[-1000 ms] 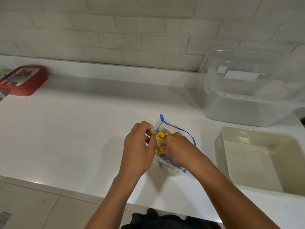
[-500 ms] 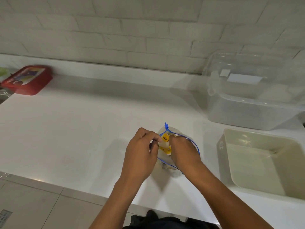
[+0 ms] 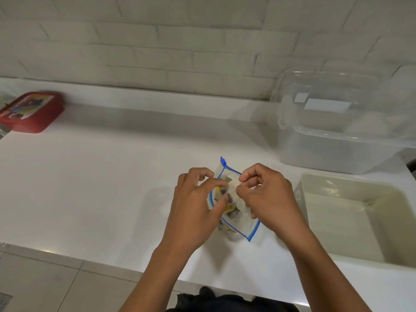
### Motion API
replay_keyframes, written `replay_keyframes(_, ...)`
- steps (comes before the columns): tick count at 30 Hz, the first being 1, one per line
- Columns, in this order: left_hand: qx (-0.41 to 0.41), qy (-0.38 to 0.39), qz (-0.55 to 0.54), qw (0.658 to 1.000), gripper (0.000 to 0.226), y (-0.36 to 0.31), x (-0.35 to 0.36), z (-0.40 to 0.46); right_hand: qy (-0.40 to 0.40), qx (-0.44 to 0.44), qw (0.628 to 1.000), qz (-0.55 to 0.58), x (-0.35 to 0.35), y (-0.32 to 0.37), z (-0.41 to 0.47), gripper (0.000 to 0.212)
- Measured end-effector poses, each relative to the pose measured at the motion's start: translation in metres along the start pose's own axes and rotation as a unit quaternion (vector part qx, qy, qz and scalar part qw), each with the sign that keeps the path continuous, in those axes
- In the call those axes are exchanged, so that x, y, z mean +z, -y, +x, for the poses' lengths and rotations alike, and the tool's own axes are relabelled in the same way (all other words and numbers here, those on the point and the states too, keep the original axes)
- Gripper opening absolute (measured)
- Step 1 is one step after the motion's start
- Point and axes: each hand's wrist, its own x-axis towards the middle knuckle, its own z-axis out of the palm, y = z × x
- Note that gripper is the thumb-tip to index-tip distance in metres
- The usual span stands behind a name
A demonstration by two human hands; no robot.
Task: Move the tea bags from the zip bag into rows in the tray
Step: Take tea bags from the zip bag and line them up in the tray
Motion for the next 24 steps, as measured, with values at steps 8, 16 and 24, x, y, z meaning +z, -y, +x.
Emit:
replay_keyframes(8, 0.046, 0.039, 0.030, 0.998, 0.039, -0.013, -0.001, 0.007, 0.052, 0.036, 0.994, 0.095, 0.002, 0.006, -0.004, 0.013)
replay_keyframes(16, 0.041, 0.003, 0.021, 0.999, 0.047, -0.010, 0.004, 0.007, -0.007, 0.048, 0.992, 0.119, 0.007, 0.006, -0.002, 0.015)
replay_keyframes(24, 0.051, -0.057, 0.019, 0.997, 0.015, 0.000, 0.009, 0.013, 0.040, 0.045, 0.983, 0.175, 0.008, 0.008, 0.000, 0.018)
